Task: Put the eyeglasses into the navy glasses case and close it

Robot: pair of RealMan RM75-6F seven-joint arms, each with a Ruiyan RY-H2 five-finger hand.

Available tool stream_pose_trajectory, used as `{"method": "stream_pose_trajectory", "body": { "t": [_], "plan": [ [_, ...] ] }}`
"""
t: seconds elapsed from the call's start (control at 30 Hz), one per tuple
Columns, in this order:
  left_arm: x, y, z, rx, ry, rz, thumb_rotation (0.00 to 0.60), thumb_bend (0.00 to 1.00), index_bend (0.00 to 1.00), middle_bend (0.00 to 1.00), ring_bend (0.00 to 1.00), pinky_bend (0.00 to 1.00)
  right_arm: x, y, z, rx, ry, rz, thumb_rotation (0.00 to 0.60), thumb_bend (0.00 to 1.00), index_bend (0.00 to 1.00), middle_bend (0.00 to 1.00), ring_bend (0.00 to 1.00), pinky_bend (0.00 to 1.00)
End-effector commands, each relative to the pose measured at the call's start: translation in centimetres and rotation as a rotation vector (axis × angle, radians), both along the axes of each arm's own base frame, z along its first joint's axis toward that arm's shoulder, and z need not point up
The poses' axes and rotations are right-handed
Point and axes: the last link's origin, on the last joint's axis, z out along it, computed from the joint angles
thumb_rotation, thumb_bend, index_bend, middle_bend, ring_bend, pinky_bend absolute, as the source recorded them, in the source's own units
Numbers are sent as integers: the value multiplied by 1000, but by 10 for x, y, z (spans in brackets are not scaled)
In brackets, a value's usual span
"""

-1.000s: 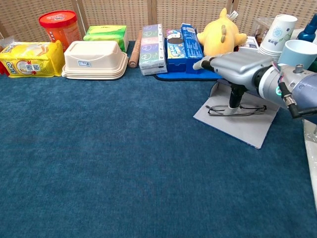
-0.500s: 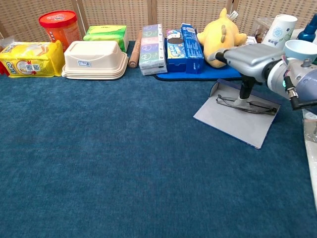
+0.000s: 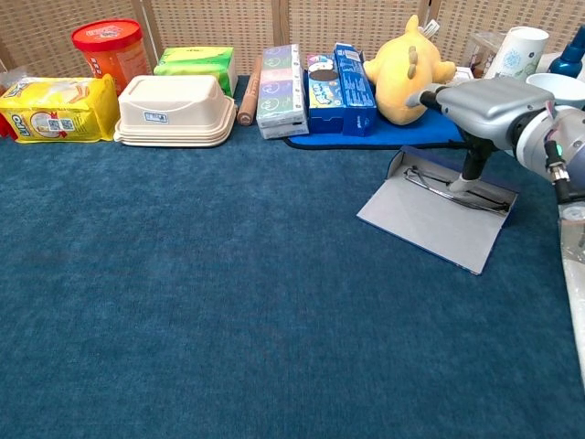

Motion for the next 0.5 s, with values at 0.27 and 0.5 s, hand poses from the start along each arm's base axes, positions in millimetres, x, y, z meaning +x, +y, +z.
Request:
{"method": "stream_pose_trajectory", "body": {
  "t": [0.27, 0.5],
  "plan": [
    [-1, -1, 0, 1, -2, 2, 600, 283, 113, 65, 39, 0, 10, 2, -13, 31, 7, 13, 600, 14, 0, 0, 0, 81],
    [-3, -2, 1, 4, -2, 5, 600, 282, 113, 65, 39, 0, 7, -12, -17, 0, 69, 13, 600, 13, 0, 0, 0, 79]
  ]
}}
